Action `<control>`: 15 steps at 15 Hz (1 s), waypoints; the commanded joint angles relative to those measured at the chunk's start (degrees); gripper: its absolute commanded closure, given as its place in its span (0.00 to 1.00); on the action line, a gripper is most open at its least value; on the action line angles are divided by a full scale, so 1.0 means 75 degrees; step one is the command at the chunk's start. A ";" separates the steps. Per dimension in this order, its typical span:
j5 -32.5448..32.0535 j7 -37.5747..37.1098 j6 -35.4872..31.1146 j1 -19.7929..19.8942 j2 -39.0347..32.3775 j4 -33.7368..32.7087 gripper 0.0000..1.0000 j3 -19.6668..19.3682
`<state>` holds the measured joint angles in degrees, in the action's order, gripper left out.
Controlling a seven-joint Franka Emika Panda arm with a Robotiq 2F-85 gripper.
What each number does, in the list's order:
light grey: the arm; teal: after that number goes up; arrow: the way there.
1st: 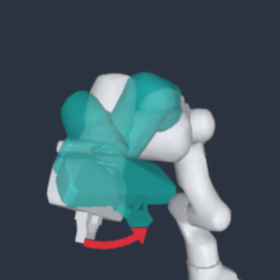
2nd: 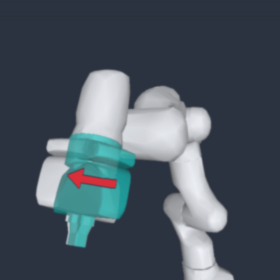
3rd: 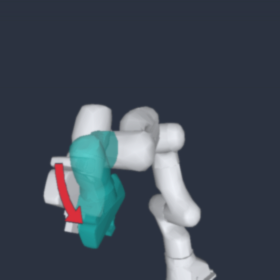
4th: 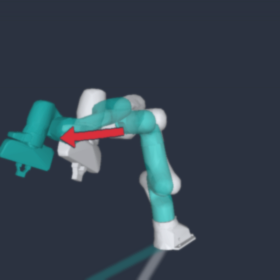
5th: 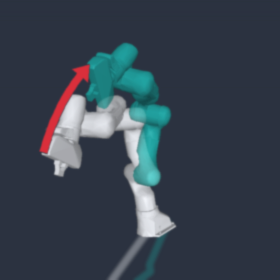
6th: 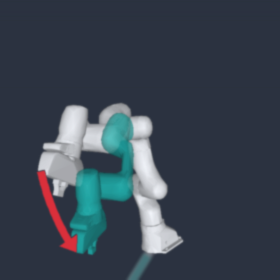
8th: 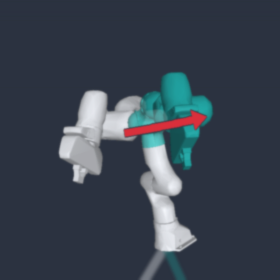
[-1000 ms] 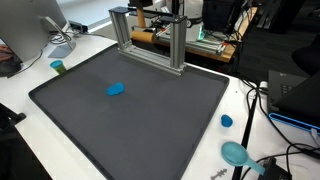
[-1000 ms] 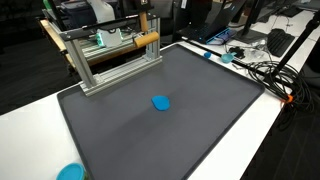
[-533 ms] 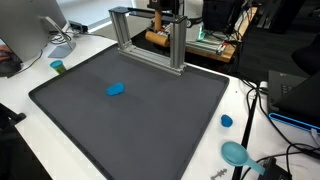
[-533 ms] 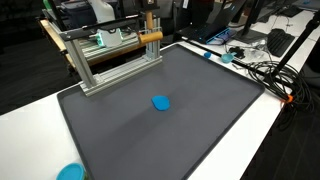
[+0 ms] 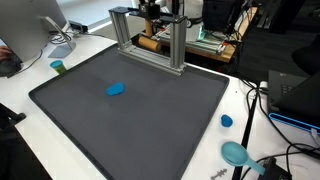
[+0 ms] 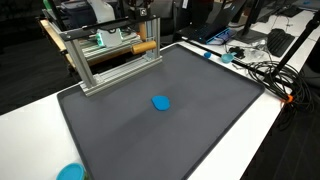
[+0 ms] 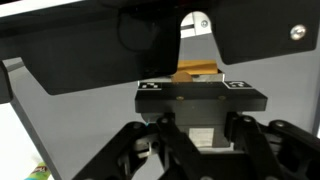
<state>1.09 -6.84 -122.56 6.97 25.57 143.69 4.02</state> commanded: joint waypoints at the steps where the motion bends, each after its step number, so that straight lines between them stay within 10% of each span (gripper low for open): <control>1: -0.0455 0.0207 0.0438 -0.0236 0.0243 0.0085 0.78 -0.0142; 15: -0.0522 0.0459 0.0802 -0.0694 0.1254 0.0869 0.78 -0.0142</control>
<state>-1.62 -4.49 -117.90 2.71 32.43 148.67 3.81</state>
